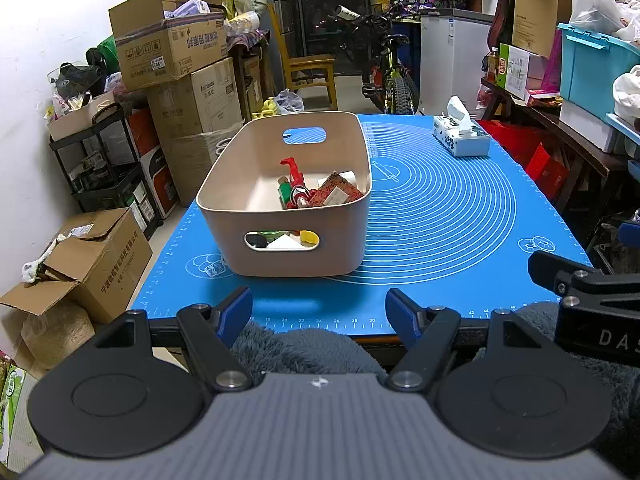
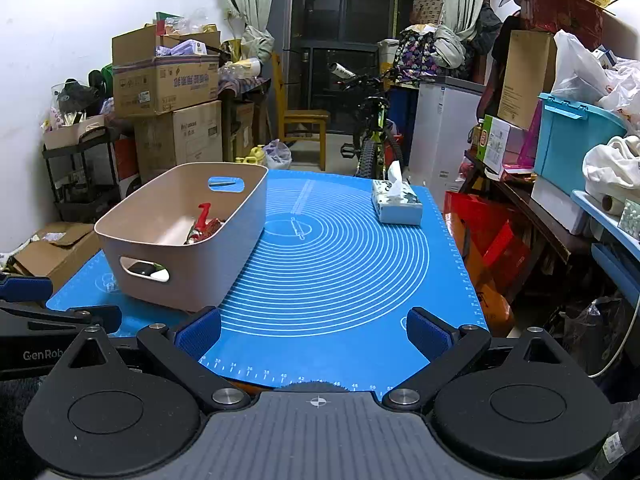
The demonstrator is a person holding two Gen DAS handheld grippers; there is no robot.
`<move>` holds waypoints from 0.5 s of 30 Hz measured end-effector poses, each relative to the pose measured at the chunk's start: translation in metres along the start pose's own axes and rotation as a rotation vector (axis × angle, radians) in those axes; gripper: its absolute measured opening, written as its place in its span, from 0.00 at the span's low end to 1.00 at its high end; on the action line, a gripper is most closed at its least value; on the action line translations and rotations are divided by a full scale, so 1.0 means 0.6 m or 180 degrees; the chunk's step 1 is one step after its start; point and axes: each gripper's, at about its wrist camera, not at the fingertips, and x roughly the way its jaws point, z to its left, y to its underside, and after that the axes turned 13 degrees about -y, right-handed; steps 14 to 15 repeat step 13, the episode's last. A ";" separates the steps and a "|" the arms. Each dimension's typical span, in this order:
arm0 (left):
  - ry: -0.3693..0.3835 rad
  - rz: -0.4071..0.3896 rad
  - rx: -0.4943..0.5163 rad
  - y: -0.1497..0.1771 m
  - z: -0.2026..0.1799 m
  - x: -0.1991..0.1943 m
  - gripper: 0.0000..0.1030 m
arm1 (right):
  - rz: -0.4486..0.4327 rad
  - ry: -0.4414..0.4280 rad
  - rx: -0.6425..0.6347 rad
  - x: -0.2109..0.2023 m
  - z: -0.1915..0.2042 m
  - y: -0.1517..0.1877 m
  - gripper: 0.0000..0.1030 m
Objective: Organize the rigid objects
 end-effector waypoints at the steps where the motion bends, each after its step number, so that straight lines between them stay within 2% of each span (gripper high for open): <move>1: 0.0000 -0.0001 0.0000 0.000 0.000 0.000 0.72 | -0.0001 0.0001 0.0001 0.000 0.000 0.000 0.96; 15: -0.0004 -0.0040 -0.0017 -0.009 -0.004 -0.006 0.76 | 0.0000 0.0001 -0.0001 0.000 -0.001 0.000 0.96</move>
